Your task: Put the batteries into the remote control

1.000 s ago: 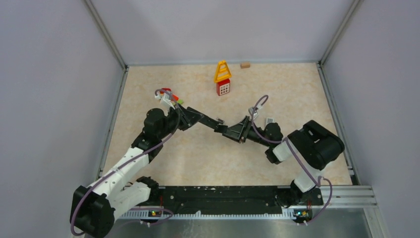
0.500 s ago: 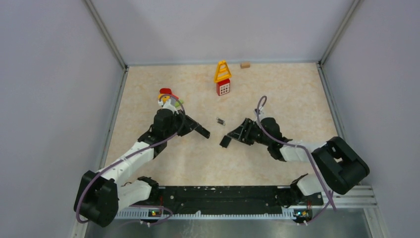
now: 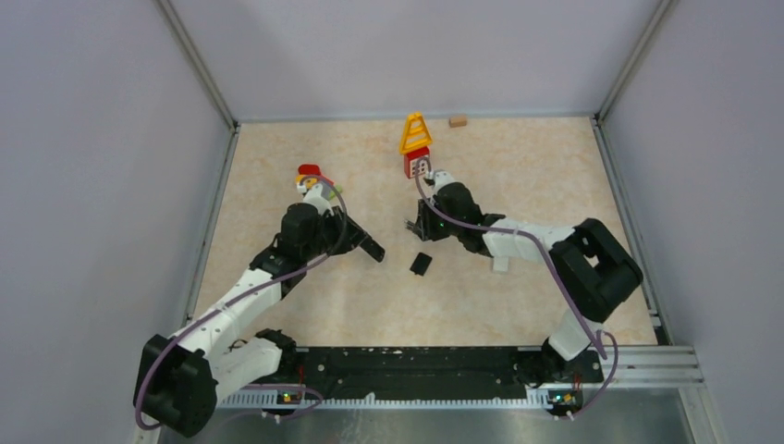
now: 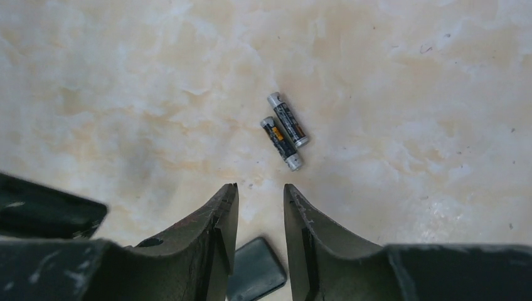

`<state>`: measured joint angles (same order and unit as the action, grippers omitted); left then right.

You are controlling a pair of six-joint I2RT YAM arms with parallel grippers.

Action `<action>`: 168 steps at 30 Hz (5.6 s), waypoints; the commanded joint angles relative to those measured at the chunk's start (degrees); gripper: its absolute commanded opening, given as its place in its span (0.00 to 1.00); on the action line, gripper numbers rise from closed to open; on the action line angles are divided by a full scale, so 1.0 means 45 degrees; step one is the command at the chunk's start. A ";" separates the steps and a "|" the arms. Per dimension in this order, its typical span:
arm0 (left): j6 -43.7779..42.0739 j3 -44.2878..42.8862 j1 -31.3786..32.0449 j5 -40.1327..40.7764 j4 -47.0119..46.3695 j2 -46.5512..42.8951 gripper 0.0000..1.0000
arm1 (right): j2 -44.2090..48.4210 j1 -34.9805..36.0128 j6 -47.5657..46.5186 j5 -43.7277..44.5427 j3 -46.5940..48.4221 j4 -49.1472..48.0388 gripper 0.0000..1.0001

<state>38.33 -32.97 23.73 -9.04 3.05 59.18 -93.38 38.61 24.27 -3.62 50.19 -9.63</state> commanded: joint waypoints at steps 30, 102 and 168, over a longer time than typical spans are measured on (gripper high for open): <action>-0.2248 -0.0877 -0.0863 -0.4413 0.0031 -0.2815 0.00 | -0.3364 0.0697 -0.5316 -0.0069 0.2548 0.1896 0.00; -0.1818 -0.0751 -0.1317 -0.4627 -0.0216 -0.2578 0.00 | -0.4584 0.0164 -0.3554 0.4064 0.5925 0.4155 0.00; 0.3966 -0.2557 -0.1308 -0.9601 -0.4891 -0.0575 0.00 | 0.6493 0.2846 -0.4655 -0.3893 0.1093 0.2101 0.19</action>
<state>55.31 -41.17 17.72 -50.43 -15.27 56.80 -64.86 50.89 4.49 -21.10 52.95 -1.65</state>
